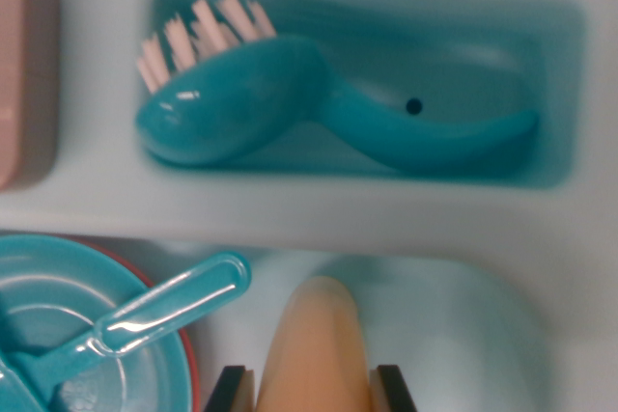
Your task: Pick detergent from the sink
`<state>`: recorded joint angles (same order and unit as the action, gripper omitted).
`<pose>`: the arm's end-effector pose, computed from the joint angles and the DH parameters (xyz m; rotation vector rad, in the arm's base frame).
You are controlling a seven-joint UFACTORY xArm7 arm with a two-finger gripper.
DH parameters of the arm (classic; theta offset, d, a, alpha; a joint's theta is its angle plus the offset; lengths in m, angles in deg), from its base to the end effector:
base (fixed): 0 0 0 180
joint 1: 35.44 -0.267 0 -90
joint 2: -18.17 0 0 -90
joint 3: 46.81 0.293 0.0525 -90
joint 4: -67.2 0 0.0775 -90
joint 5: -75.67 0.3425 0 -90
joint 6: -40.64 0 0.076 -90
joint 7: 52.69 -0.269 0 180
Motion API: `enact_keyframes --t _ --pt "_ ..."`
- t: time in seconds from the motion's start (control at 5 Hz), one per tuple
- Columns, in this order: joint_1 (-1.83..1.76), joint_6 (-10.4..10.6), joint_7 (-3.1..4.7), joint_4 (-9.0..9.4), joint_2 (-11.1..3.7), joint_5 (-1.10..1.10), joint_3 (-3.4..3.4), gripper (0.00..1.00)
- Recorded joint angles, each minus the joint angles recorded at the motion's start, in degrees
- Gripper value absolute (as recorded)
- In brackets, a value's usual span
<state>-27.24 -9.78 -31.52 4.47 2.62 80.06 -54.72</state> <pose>0.4772 -0.1295 0.0876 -3.1036 -0.0650 0.0679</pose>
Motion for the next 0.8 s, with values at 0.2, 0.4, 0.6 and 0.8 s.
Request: enact_keyframes --t 0.2,0.4,0.6,0.8 --pt "-0.01 -0.8 -0.06 -0.55 0.26 -0.06 -0.01 1.0" --pt "-0.01 -0.8 -0.06 -0.55 0.26 -0.06 -0.01 1.0" --pt "-0.02 -2.1 -0.15 -1.44 0.69 -0.16 -0.03 1.0" --pt "-0.02 -2.1 -0.15 -1.44 0.69 -0.16 -0.03 1.0"
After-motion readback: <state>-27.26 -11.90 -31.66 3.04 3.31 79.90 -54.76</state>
